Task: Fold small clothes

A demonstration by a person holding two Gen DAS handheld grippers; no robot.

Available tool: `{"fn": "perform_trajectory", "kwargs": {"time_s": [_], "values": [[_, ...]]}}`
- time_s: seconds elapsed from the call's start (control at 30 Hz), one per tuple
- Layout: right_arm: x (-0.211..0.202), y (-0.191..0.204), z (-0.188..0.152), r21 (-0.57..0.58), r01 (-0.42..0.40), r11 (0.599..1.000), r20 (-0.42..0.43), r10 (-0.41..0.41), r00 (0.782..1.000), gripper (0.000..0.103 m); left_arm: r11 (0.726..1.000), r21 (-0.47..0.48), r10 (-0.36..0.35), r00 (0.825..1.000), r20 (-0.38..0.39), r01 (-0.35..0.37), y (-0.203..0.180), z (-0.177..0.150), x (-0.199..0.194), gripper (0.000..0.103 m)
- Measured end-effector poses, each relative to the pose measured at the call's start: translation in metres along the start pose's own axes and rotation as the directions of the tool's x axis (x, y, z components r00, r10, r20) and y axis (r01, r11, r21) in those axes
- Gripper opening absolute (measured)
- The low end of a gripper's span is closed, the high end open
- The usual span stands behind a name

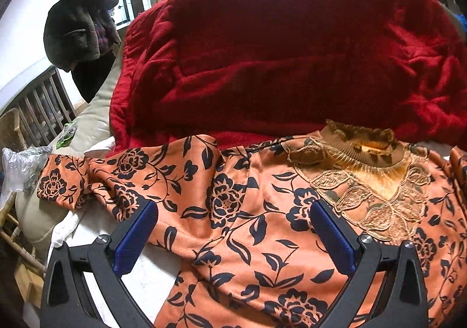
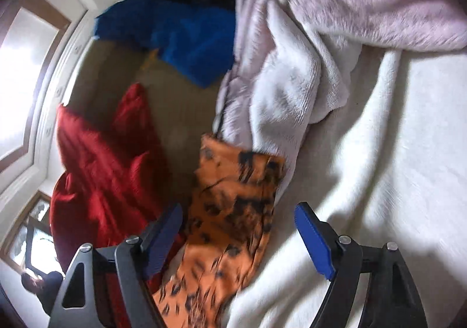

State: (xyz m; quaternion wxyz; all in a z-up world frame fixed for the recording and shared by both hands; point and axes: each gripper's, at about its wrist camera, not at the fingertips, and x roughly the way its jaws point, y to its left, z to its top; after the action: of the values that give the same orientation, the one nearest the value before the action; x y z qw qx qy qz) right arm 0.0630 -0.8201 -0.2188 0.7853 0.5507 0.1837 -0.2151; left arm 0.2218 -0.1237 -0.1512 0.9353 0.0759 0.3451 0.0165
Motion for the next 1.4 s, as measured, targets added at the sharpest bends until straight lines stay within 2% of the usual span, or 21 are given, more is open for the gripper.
{"fn": "perform_trajectory", "kwargs": {"time_s": [0.07, 0.1, 0.13, 0.2, 0.3, 0.4, 0.5, 0.63, 0.73, 0.8, 0.9, 0.97, 1.03, 1.1, 1.13, 1.17, 1.23, 1.3, 1.33, 1.37, 1.4], "values": [[0.024, -0.002, 0.004, 0.010, 0.034, 0.999, -0.031, -0.034, 0.999, 0.074, 1.000, 0.014, 0.005, 1.000, -0.009, -0.005, -0.005, -0.001, 0.004, 0.103], [0.030, -0.003, 0.005, 0.010, 0.035, 0.999, -0.040, -0.034, 0.999, 0.066, 1.000, 0.019, 0.002, 1.000, -0.012, -0.002, -0.007, 0.000, 0.006, 0.103], [0.038, -0.001, 0.004, 0.008, 0.045, 0.999, -0.054, -0.044, 0.998, 0.050, 1.000, 0.026, 0.001, 1.000, -0.014, -0.001, -0.009, -0.001, 0.006, 0.103], [0.042, 0.003, -0.001, 0.006, 0.083, 0.997, -0.061, -0.082, 0.995, 0.039, 0.999, 0.041, 0.002, 1.000, -0.017, -0.001, -0.012, -0.001, 0.005, 0.103], [0.028, 0.018, -0.008, -0.024, 0.099, 0.995, -0.036, -0.100, 0.994, 0.013, 0.999, 0.036, -0.010, 1.000, -0.009, 0.010, -0.009, -0.001, -0.001, 0.103], [0.001, 0.043, -0.015, -0.069, 0.057, 0.996, 0.011, -0.057, 0.998, 0.007, 1.000, 0.014, -0.024, 1.000, 0.006, 0.024, 0.004, 0.001, -0.012, 0.103], [-0.032, 0.081, -0.028, -0.105, -0.066, 0.992, 0.031, 0.070, 0.997, 0.007, 1.000, -0.023, -0.020, 0.999, 0.032, 0.021, 0.026, 0.004, -0.023, 0.103], [-0.065, 0.149, -0.065, -0.218, -0.171, 0.961, 0.010, 0.177, 0.984, 0.007, 0.994, -0.109, 0.005, 0.999, 0.049, 0.001, 0.070, 0.008, -0.033, 0.103], [-0.074, 0.212, -0.117, -0.293, -0.264, 0.919, -0.073, 0.254, 0.964, 0.007, 0.983, -0.177, 0.055, 0.997, 0.050, -0.046, 0.110, 0.007, -0.038, 0.103], [-0.071, 0.259, -0.174, -0.354, -0.332, 0.874, -0.150, 0.297, 0.943, 0.007, 0.969, -0.227, 0.113, 0.993, 0.040, -0.102, 0.142, 0.005, -0.039, 0.103], [-0.049, 0.313, -0.255, -0.367, -0.444, 0.817, -0.281, 0.358, 0.890, 0.007, 0.936, -0.310, 0.178, 0.984, 0.013, -0.165, 0.189, 0.000, -0.037, 0.103], [-0.025, 0.342, -0.315, -0.381, -0.486, 0.787, -0.359, 0.358, 0.862, 0.007, 0.905, -0.374, 0.213, 0.977, -0.016, -0.203, 0.218, -0.005, -0.034, 0.103], [0.000, 0.357, -0.377, -0.408, -0.500, 0.764, -0.432, 0.321, 0.843, 0.007, 0.877, -0.424, 0.230, 0.972, -0.043, -0.227, 0.238, -0.010, -0.031, 0.103], [0.035, 0.359, -0.451, -0.447, -0.471, 0.760, -0.508, 0.217, 0.834, 0.010, 0.840, -0.473, 0.258, 0.963, -0.084, -0.266, 0.258, -0.015, -0.027, 0.103], [0.046, 0.358, -0.476, -0.479, -0.453, 0.752, -0.527, 0.167, 0.833, 0.011, 0.827, -0.491, 0.260, 0.961, -0.098, -0.274, 0.262, -0.016, -0.025, 0.103], [0.066, 0.354, -0.517, -0.554, -0.410, 0.725, -0.546, 0.055, 0.836, 0.012, 0.817, -0.508, 0.256, 0.961, -0.108, -0.275, 0.266, -0.018, -0.024, 0.103], [0.090, 0.338, -0.570, -0.655, -0.385, 0.650, -0.560, -0.075, 0.825, 0.012, 0.806, -0.525, 0.246, 0.961, -0.126, -0.275, 0.266, -0.020, -0.020, 0.103], [0.108, 0.322, -0.598, -0.701, -0.382, 0.603, -0.568, -0.148, 0.810, 0.012, 0.826, -0.493, 0.241, 0.962, -0.131, -0.274, 0.258, -0.019, -0.019, 0.103], [0.111, 0.318, -0.602, -0.706, -0.384, 0.595, -0.575, -0.166, 0.801, 0.012, 0.839, -0.470, 0.241, 0.962, -0.130, -0.274, 0.252, -0.017, -0.018, 0.103], [0.116, 0.311, -0.605, -0.706, -0.394, 0.588, -0.589, -0.181, 0.787, 0.012, 0.856, -0.437, 0.246, 0.961, -0.129, -0.277, 0.245, -0.015, -0.016, 0.103], [0.119, 0.305, -0.603, -0.682, -0.430, 0.591, -0.626, -0.169, 0.761, 0.012, 0.868, -0.409, 0.251, 0.960, -0.128, -0.281, 0.238, -0.014, -0.016, 0.103]]}}
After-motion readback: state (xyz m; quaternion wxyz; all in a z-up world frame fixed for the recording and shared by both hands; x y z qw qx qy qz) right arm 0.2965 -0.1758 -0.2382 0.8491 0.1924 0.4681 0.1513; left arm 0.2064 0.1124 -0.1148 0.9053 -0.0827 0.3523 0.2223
